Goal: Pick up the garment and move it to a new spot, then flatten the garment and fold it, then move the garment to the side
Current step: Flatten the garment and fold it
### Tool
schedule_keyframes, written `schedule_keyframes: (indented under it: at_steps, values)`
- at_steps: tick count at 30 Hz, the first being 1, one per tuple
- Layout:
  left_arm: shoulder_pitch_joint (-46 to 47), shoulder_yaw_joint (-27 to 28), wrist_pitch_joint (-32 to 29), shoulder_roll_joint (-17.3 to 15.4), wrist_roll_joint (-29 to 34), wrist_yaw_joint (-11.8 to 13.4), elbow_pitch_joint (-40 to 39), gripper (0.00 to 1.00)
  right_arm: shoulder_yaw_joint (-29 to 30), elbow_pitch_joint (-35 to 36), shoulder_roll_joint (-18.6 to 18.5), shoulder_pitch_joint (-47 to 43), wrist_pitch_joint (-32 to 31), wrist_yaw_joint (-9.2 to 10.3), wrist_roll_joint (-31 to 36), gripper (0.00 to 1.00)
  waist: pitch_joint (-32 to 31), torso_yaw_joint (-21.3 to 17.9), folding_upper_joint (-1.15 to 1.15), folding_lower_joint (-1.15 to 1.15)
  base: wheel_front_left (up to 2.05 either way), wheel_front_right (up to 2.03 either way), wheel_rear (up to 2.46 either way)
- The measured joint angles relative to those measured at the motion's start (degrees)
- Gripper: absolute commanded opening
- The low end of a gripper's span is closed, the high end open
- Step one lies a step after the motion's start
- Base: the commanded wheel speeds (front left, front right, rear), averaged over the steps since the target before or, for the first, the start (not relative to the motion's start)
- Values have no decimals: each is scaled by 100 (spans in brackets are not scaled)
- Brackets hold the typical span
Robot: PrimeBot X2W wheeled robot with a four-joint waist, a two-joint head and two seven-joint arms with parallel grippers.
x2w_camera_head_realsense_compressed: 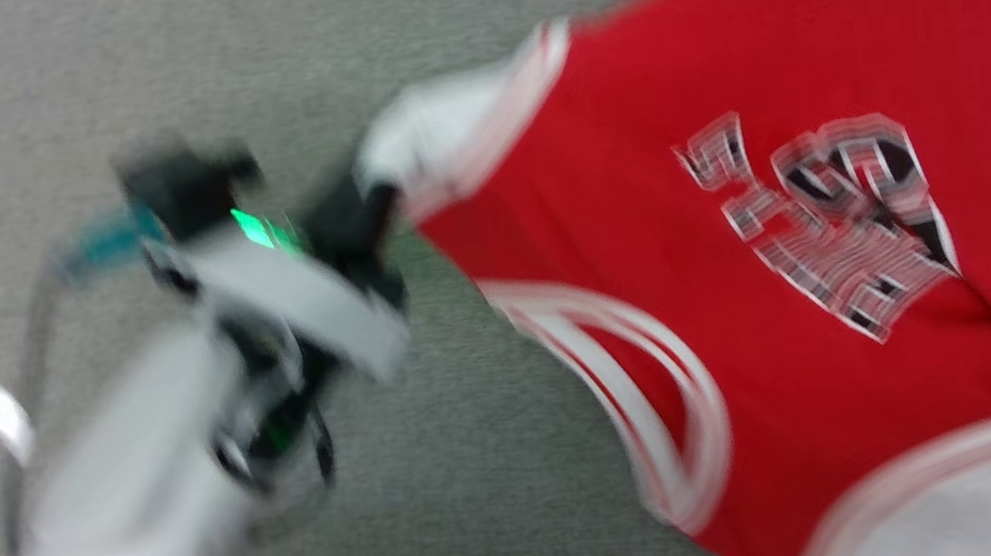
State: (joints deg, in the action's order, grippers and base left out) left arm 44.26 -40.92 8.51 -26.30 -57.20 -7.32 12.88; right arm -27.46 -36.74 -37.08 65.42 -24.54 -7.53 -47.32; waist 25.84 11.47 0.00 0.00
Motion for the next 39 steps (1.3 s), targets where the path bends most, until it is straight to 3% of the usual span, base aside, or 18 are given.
schedule_keyframes:
  at_steps: [5, 12, 19, 23, 28, 34, 39]
  values:
    - [1450, 400, -304, -42, -442, -9, 570, 0, 677, -527, 267, 843, 641, -1, 167, 0, 51, -233, 0, 0, 0, 0, 0]
    - [3655, 951, -390, 49, -588, -24, 2234, 0, 1352, -1352, 783, 2221, 1535, -10, 608, 0, 325, -559, 0, 0, 0, 0, 0]
    - [5095, 1137, 279, 244, -539, -29, 2876, 0, 1607, -1693, 1038, 3064, 2427, -24, 923, 0, 538, -852, 0, 0, 0, 0, 0]
    - [4804, 842, 265, 226, -853, -24, 2655, 0, 1467, -1737, 993, 2950, 2462, -16, 903, 0, 567, -884, 0, 0, 0, 0, 0]
    - [3810, 377, 436, 4, -1200, -22, 1934, 0, 1088, -1283, 808, 2085, 2395, -7, 475, 0, 551, -801, 0, 0, 0, 0, 0]
    - [2086, 111, 641, -330, -1312, -22, 923, 0, 572, -140, 315, 450, 2337, -1, -289, 0, 470, -774, 0, 0, 0, 0, 0]
    - [538, 444, 648, -333, -1100, -20, 31, 0, 397, 1040, -339, -1204, 2292, -1, -935, 0, 322, -727, 0, 0, 0, 0, 0]
